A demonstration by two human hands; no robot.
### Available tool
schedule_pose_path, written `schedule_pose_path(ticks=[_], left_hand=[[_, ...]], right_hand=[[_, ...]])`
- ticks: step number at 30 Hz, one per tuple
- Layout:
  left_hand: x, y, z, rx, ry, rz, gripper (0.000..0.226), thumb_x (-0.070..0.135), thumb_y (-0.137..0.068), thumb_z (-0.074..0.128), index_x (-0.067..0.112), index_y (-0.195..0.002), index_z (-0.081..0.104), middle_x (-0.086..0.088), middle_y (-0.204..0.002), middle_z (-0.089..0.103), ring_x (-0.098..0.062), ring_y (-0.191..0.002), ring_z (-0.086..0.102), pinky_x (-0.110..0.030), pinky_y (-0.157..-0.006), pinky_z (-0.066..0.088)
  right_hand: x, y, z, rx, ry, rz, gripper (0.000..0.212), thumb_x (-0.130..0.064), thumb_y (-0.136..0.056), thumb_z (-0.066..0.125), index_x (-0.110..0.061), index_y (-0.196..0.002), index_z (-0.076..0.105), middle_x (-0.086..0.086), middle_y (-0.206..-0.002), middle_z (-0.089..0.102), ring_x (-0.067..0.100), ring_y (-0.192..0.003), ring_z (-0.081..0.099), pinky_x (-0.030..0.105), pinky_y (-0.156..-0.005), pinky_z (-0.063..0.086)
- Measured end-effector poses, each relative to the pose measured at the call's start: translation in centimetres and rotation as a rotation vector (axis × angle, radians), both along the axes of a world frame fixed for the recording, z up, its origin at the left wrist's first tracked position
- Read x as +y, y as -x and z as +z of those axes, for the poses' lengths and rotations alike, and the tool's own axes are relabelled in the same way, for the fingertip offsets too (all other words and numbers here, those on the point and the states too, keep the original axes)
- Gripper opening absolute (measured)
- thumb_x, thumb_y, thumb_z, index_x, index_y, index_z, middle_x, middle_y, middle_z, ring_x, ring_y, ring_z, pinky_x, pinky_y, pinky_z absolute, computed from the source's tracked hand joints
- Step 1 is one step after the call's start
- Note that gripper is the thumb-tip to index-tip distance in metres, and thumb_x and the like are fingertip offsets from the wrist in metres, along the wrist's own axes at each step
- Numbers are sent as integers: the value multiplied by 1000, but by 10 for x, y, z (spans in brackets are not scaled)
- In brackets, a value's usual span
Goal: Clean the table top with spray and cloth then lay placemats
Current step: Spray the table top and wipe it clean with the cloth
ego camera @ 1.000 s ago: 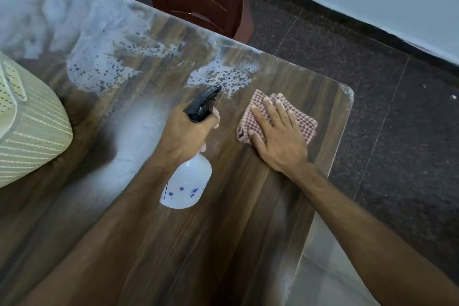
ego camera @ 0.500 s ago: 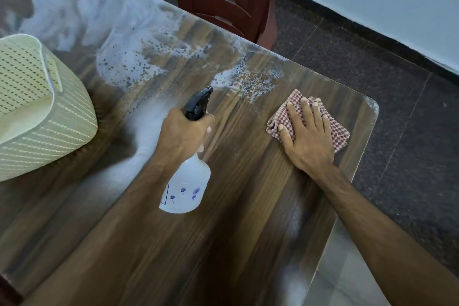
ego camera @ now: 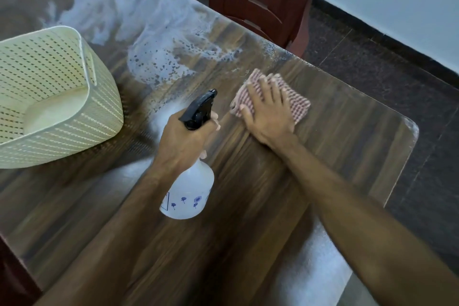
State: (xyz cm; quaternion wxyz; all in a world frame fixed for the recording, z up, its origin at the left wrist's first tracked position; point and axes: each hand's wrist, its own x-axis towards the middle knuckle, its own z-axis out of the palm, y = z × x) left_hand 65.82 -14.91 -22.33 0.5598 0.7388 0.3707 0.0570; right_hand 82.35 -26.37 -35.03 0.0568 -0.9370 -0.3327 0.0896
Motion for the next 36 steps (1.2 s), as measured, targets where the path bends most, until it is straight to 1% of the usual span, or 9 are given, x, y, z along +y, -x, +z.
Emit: schedule_pose_path(ticks=[3, 5, 12, 18, 23, 26, 28, 31, 36], left_hand=[[7, 0, 1, -32, 9, 22, 5, 9, -89, 67, 12, -93, 70, -25, -104, 67, -10, -36, 46, -10, -48, 44], [13, 2, 0, -60, 36, 30, 4, 8, -90, 66, 10, -91, 70, -20, -102, 70, -10, -35, 46, -16, -48, 46], [28, 14, -6, -72, 23, 62, 7, 8, -90, 67, 4, -96, 69, 3, -96, 72, -9, -36, 47, -11, -49, 45], [35, 24, -6, -91, 25, 65, 5, 11, -91, 66, 8, -94, 68, -8, -99, 74, -11, -35, 47, -17, -55, 47], [44, 36, -4, -100, 31, 73, 6, 14, -89, 69, 10, -94, 67, -25, -91, 71, -13, -35, 47, -32, -61, 51], [53, 49, -5, -129, 76, 108, 13, 20, -86, 71, 11, -95, 68, -9, -94, 75, -14, -37, 49, -36, -59, 49], [57, 56, -6, -128, 91, 124, 24, 28, -79, 68, 10, -95, 68, -7, -95, 74, -14, -37, 49, -32, -57, 49], [60, 68, -10, -143, 109, 146, 26, 30, -77, 65, 12, -95, 68, -8, -97, 74, -13, -36, 48, -38, -59, 51], [70, 82, -16, -149, 98, 180, 22, 26, -83, 67, 11, -99, 69, -8, -97, 74, -13, -37, 49, -37, -57, 50]], right_hand=[[-21, 41, 2, 12, -24, 111, 65, -58, -100, 21, -29, -158, 18, 6, -166, 11, 26, -153, 7, 46, -123, 4], [-44, 37, 3, 21, -23, 77, 67, -61, -97, 20, -31, -157, 23, 3, -166, 15, 25, -153, 11, 45, -122, 8], [-9, -80, 3, -35, -25, -217, 70, -58, -98, 19, -24, -158, 19, 13, -166, 11, 33, -153, 5, 51, -123, 2], [82, -34, 2, 5, 11, 70, 67, -58, -101, 18, -25, -159, 11, 11, -166, 4, 32, -153, 1, 50, -123, 0], [52, 49, 1, 8, -18, 282, 66, -60, -100, 18, -29, -158, 16, 5, -166, 9, 27, -153, 5, 48, -124, 5], [30, 31, -3, -12, -37, 146, 65, -58, -98, 21, -30, -157, 24, 5, -165, 16, 29, -152, 13, 48, -122, 9], [35, -1, -3, -31, -32, 0, 66, -57, -98, 24, -27, -157, 25, 10, -165, 18, 32, -152, 13, 51, -122, 8], [70, -48, -2, -40, -56, -145, 70, -55, -95, 24, -22, -157, 23, 14, -164, 16, 35, -151, 11, 53, -122, 5], [149, -70, -3, -25, -68, -83, 67, -55, -100, 28, -20, -157, 22, 15, -165, 13, 36, -152, 6, 54, -121, 1]])
